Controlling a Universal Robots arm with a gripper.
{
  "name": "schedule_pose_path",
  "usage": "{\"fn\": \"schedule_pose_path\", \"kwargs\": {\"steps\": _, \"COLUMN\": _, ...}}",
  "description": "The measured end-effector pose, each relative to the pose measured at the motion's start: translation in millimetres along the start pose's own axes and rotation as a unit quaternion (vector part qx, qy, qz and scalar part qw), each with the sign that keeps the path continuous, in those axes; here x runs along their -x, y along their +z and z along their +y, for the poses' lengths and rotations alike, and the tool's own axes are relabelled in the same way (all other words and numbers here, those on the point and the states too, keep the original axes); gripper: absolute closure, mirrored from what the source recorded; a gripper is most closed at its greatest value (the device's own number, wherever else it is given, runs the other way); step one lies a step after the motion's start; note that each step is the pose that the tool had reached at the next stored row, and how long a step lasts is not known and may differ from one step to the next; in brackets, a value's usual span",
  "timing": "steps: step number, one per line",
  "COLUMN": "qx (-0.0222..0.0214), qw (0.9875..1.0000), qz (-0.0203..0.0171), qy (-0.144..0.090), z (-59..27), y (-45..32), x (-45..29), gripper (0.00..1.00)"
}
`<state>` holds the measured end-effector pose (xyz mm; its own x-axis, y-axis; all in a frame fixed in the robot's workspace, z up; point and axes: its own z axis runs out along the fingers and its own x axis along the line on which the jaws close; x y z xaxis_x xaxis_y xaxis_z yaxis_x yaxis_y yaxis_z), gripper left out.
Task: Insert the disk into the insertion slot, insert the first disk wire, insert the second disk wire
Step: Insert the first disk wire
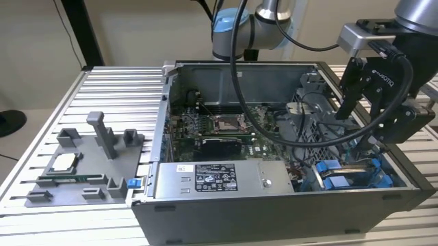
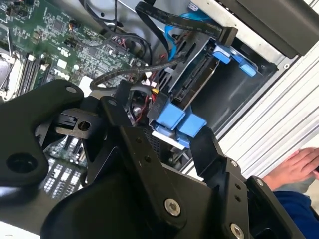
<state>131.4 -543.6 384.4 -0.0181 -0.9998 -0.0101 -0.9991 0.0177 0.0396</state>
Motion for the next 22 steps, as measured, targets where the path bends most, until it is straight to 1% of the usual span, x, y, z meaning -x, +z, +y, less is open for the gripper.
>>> {"fn": "schedule_pose_path", "kwargs": {"steps": 2, "qx": -0.001, "qw": 1.0, "qz": 0.0001, "qy": 0.0, "z": -0.7, "y": 0.1, "x": 0.1, "gripper": 0.0}}
{"fn": "schedule_pose_path", "kwargs": {"steps": 4, "qx": -0.0039, "qw": 1.0, "qz": 0.0, "qy": -0.001, "z": -0.8, "y": 0.3, "x": 0.1, "gripper": 0.0}}
{"fn": "schedule_pose_path", "kwargs": {"steps": 8, "qx": -0.0049, "qw": 1.0, "qz": 0.0, "qy": -0.003, "z": -0.7, "y": -0.2, "x": -0.3, "gripper": 0.0}}
{"fn": "schedule_pose_path", "kwargs": {"steps": 10, "qx": -0.0054, "qw": 1.0, "qz": -0.0013, "qy": -0.003, "z": -0.7, "y": -1.5, "x": -0.3, "gripper": 0.0}}
{"fn": "schedule_pose_path", "kwargs": {"steps": 12, "qx": -0.0072, "qw": 1.0, "qz": -0.0028, "qy": -0.003, "z": -0.6, "y": -3.7, "x": -0.3, "gripper": 0.0}}
{"fn": "schedule_pose_path", "kwargs": {"steps": 14, "qx": -0.0106, "qw": 0.9999, "qz": -0.0041, "qy": -0.004, "z": -0.5, "y": -5.3, "x": -0.3, "gripper": 0.0}}
{"fn": "schedule_pose_path", "kwargs": {"steps": 19, "qx": -0.0252, "qw": 0.9996, "qz": -0.0044, "qy": -0.007, "z": 1.1, "y": -4.8, "x": 0.1, "gripper": 0.0}}
{"fn": "schedule_pose_path", "kwargs": {"steps": 20, "qx": -0.0272, "qw": 0.9996, "qz": -0.0043, "qy": -0.007, "z": 1.7, "y": -4.9, "x": 0.4, "gripper": 0.0}}
{"fn": "schedule_pose_path", "kwargs": {"steps": 22, "qx": -0.0282, "qw": 0.9996, "qz": -0.0044, "qy": -0.007, "z": 3.8, "y": -4.7, "x": 0.8, "gripper": 0.0}}
